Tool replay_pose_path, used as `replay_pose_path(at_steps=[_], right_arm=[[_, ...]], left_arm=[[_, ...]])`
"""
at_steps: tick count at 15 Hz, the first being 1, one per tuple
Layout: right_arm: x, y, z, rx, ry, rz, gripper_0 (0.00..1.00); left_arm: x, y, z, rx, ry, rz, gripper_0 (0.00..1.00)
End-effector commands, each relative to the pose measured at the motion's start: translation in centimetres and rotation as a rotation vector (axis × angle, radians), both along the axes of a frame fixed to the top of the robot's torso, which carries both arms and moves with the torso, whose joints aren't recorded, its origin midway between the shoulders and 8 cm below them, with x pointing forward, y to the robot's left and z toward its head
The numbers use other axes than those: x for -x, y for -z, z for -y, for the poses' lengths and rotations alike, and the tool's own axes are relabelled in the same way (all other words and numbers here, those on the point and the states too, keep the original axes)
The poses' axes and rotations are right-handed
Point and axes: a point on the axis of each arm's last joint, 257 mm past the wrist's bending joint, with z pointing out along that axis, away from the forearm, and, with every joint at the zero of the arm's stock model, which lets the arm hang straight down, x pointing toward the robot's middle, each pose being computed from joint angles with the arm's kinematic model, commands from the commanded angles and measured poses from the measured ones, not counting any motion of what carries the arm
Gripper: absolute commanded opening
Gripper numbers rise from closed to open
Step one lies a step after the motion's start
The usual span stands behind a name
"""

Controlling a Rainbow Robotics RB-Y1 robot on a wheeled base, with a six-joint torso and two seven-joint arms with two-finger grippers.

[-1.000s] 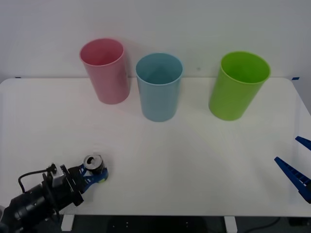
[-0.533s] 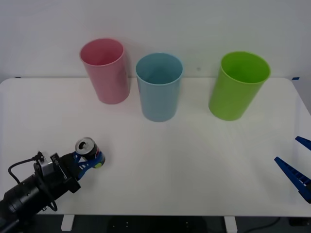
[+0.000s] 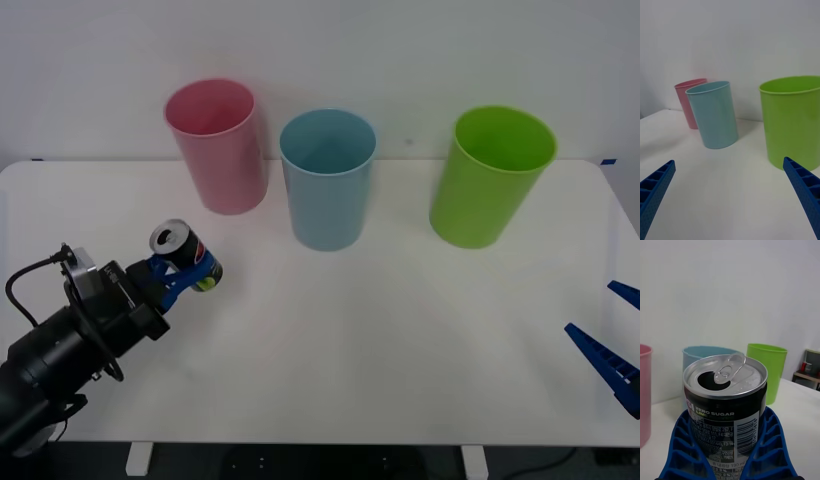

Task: Grasp the object on the table and drop it into the matching bin: aluminum can to the light blue bin, PET bottle to the pink bin.

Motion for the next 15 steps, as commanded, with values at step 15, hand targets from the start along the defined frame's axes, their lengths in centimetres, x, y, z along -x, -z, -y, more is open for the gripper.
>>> replay_pose_path(at_steps=[15], right_arm=[[0.0, 0.0, 0.0, 0.000, 0.000, 0.000, 1.00]], left_arm=[[-10.8, -13.8, 6.5, 0.138, -0.074, -0.004, 0.00]])
